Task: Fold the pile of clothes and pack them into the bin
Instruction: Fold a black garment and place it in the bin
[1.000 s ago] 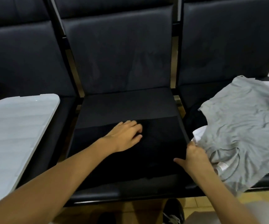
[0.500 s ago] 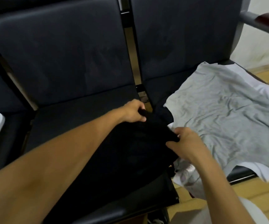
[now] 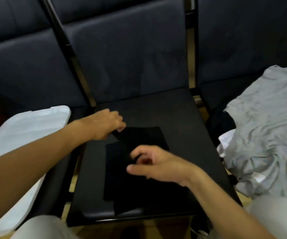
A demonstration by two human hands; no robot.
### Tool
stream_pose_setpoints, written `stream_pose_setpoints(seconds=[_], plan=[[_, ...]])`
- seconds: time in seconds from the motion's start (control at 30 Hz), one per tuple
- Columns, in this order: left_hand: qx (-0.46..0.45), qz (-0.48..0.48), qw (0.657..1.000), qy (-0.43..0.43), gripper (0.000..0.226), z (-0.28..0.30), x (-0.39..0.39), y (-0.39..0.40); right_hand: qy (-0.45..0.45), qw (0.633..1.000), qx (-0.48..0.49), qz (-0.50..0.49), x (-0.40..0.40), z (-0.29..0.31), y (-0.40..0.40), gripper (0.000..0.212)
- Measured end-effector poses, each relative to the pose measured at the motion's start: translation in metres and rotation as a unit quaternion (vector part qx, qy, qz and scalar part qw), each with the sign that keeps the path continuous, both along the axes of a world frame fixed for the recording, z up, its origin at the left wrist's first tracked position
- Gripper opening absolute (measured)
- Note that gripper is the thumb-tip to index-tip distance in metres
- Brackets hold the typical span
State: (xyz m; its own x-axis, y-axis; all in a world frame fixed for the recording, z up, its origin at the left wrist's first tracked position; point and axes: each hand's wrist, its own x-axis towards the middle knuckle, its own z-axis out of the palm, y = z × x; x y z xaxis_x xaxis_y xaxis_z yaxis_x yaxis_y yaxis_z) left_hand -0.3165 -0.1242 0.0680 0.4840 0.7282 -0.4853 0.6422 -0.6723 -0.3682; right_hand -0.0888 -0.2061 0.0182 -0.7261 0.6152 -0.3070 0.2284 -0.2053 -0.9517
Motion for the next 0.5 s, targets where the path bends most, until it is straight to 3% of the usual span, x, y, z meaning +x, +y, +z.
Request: stream_pose_setpoints(seconds=[0.07, 0.13, 0.23, 0.33, 0.4, 0.5], plan=[[-0.035, 0.063, 0.989, 0.131, 0.039, -0.011, -0.02, -0.026, -0.041, 0.995, -0.007, 0.089, -0.021, -0.007, -0.01, 0.028], [-0.055, 0.118, 0.98, 0.148, 0.042, -0.021, -0.024, -0.038, -0.109, 0.989, 0.045, 0.09, -0.021, -0.019, -0.008, 0.023], [-0.018, 0.108, 0.993, 0.048, 0.052, -0.039, -0.008, -0.039, -0.3, 0.938, 0.166, -0.04, 0.0, -0.036, 0.006, 0.017], [-0.006, 0.045, 0.996, -0.081, 0.08, -0.065, 0.034, -0.027, -0.455, 0.868, 0.173, -0.096, 0.012, -0.047, 0.011, 0.051], [-0.021, -0.029, 0.994, -0.104, 0.089, -0.078, 0.07, -0.018, -0.468, 0.87, 0.109, -0.111, 0.009, -0.05, 0.01, 0.071], [-0.003, -0.116, 0.993, -0.029, 0.056, -0.083, 0.105, -0.012, -0.424, 0.891, 0.081, -0.139, 0.002, -0.053, 0.009, 0.063]])
